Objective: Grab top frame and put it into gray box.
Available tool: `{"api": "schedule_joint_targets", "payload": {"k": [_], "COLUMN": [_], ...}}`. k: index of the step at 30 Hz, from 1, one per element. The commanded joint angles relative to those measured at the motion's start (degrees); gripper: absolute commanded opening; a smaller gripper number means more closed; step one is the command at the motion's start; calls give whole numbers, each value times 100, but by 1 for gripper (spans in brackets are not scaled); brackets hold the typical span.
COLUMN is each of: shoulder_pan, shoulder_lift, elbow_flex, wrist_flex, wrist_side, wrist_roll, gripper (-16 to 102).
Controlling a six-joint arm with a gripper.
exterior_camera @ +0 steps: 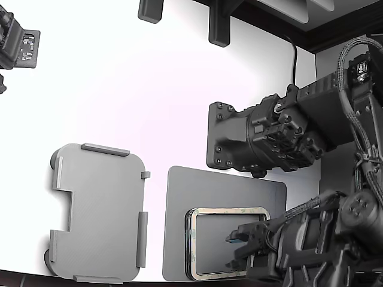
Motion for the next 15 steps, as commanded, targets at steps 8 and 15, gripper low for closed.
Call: {"api": "schedule_joint_targets", "payload": {"k": [8, 15], "shoulder_pan": [976, 1564], "shoulder_lift": [-536, -1020], "elbow_flex": [-255, -483], "wrist_flex": [62, 62], "wrist_side": [-88, -141], "wrist_roll": [193, 299], "gripper": [93, 95]}}
